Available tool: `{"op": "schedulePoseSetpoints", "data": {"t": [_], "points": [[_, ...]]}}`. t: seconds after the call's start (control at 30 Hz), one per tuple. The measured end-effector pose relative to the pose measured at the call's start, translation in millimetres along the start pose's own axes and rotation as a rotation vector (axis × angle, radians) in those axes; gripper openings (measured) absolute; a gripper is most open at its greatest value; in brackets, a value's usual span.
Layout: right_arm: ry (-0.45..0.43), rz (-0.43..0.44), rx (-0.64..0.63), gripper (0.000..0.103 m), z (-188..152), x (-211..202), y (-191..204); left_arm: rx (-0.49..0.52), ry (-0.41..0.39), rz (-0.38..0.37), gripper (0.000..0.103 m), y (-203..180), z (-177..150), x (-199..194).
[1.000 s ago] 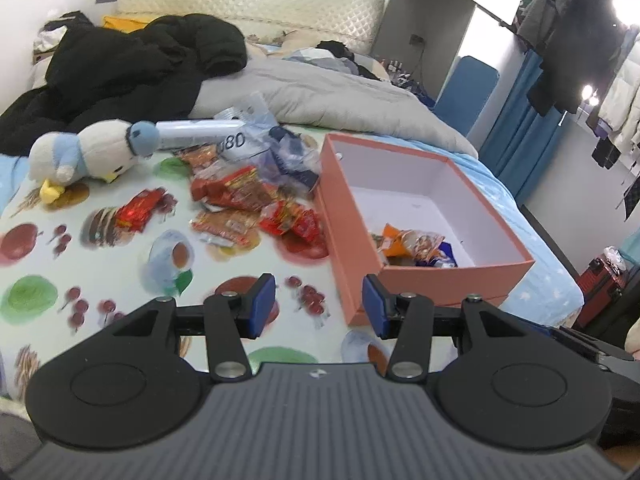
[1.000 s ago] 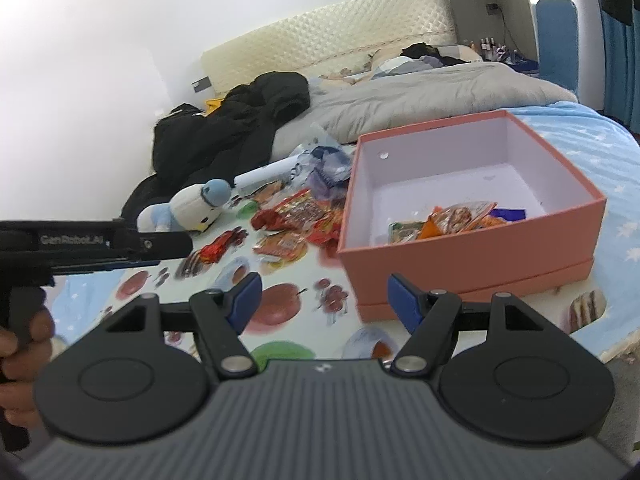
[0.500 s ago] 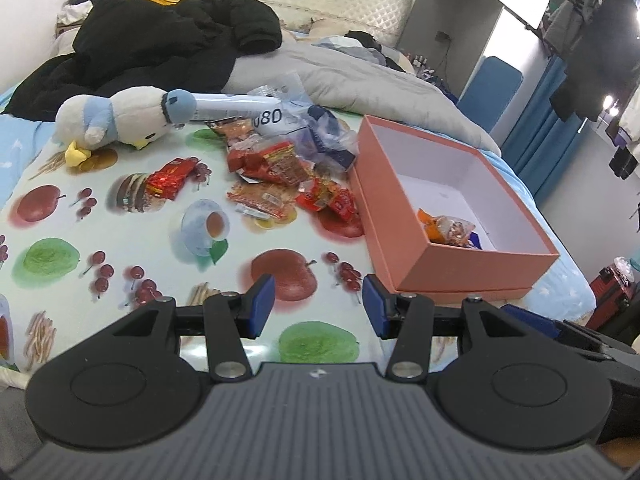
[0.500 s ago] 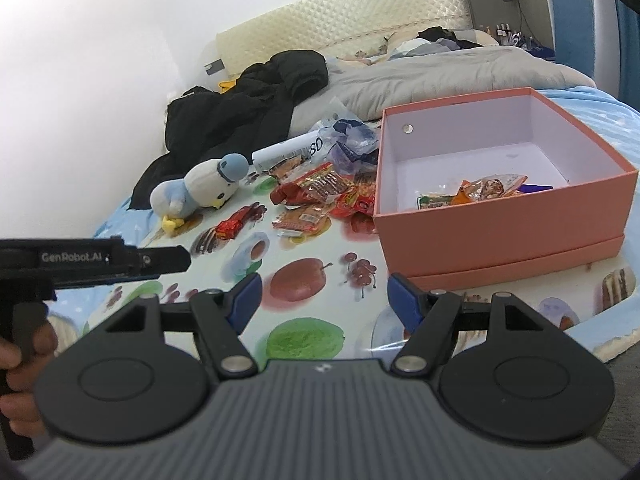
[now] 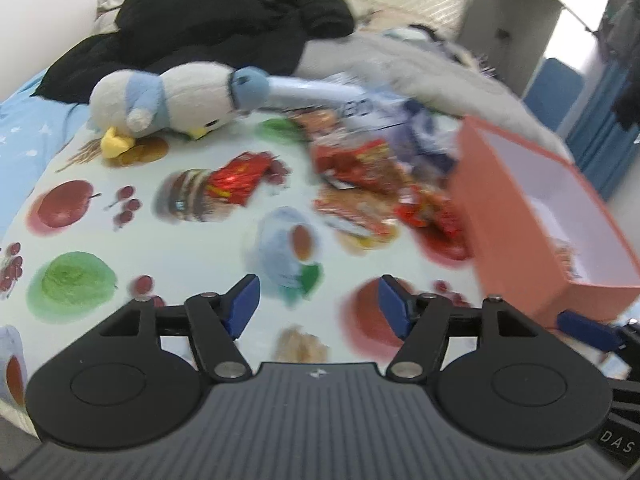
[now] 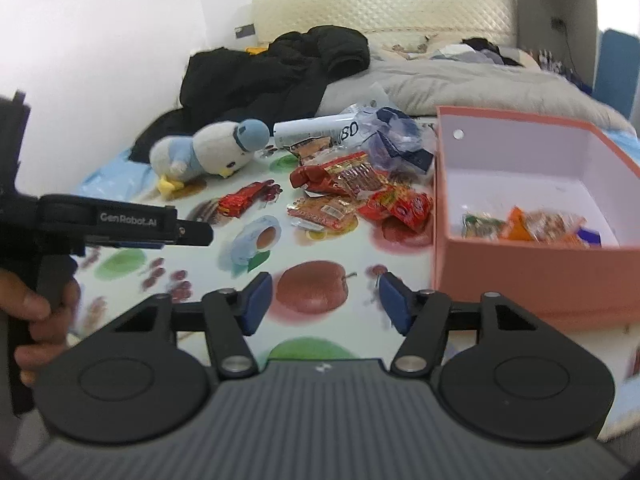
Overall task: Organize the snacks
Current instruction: 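Grasp the red sausage stick with right tool while left grasps the red tea pack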
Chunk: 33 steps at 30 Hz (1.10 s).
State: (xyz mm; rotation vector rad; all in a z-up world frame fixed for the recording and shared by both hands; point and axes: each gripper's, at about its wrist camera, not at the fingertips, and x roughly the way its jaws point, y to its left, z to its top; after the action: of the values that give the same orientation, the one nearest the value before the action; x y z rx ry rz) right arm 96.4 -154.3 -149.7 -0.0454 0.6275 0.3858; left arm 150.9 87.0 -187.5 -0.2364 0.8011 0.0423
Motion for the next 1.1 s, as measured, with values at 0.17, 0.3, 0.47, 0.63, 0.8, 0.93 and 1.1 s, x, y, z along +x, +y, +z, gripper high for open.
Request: {"op": "schedulePoseSetpoints", "data": {"t": [0.17, 0.3, 0.47, 0.63, 0.8, 0.93, 1.1], "points": [[0.015, -0.083, -0.119, 0.052, 8.9, 50.8, 16.7, 0.052, 0.041, 0.051, 0.081, 19.9, 20.3, 41.8], [0.008, -0.245, -0.307, 0.049, 9.5, 96.5, 34.1, 0.086, 0.063, 0.043, 0.086, 34.1, 39.8, 74.3], [0.034, -0.365, -0.399, 0.044, 10.8, 149.9, 31.3, 0.099, 0.061, 0.050, 0.086, 46.9, 63.6, 115.9], [0.040, -0.522, -0.510, 0.039, 1.2, 194.3, 29.3, 0.106, 0.060, 0.037, 0.086, 56.4, 81.2, 146.3], [0.041, -0.610, -0.560, 0.039, -1.5, 217.1, 24.9, 0.133, 0.044, 0.034, 0.086, 62.7, 92.5, 168.6], [0.020, -0.653, -0.597, 0.039, -4.4, 228.2, 24.7, 0.086, 0.021, 0.015, 0.086, 71.1, 97.3, 177.6], [0.008, -0.676, -0.610, 0.039, -2.0, 238.1, 25.3, 0.129, 0.024, 0.030, 0.084, 71.4, 97.9, 190.5]]}}
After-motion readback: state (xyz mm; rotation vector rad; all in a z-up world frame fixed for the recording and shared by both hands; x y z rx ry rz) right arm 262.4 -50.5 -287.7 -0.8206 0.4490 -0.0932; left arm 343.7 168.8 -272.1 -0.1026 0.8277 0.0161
